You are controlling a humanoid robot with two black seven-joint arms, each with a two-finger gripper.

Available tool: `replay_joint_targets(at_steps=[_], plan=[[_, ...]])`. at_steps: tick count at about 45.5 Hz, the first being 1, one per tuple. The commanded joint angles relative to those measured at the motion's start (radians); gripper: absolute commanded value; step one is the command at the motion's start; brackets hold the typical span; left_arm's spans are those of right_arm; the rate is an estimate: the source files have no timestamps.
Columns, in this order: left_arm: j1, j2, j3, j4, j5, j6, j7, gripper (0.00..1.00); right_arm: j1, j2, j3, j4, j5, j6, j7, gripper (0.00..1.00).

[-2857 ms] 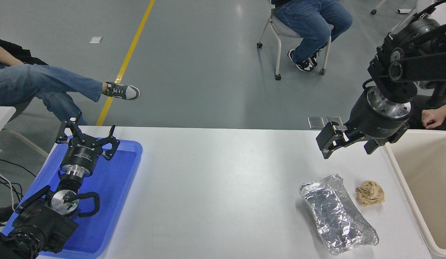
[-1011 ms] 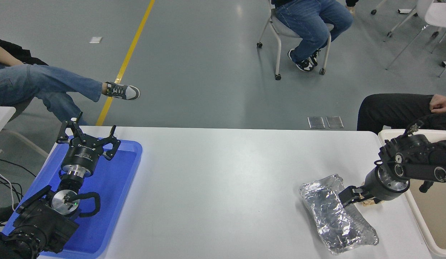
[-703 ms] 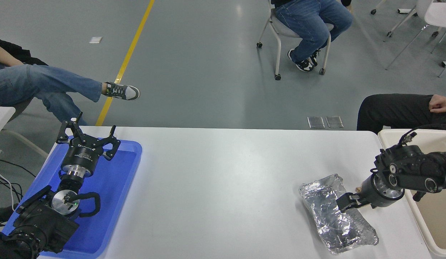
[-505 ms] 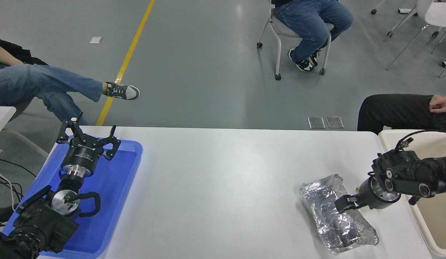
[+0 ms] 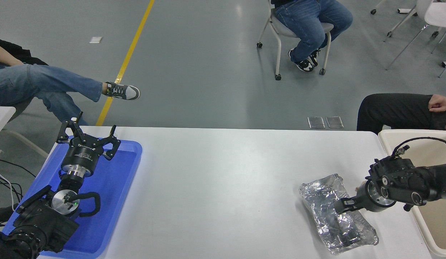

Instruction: Pick up foil plate and place in dustbin

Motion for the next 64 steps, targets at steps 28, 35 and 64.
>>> replay_joint_targets(at_steps=[28, 35, 64], plan=[[-0.002, -0.001, 0.000, -0.001, 0.000, 0.000, 0.000, 1.00, 0.118, -0.049, -0.017, 0.098, 0.005, 0.013, 0.032, 0.00], [-0.002, -0.001, 0.000, -0.001, 0.000, 0.000, 0.000, 1.00, 0.277, -0.105, -0.100, 0.187, 0.018, 0.040, 0.032, 0.00], [-0.002, 0.001, 0.000, 0.002, 0.000, 0.000, 0.000, 1.00, 1.175, -0.121, -0.597, 0.635, 0.179, 0.183, 0.032, 0.00]])
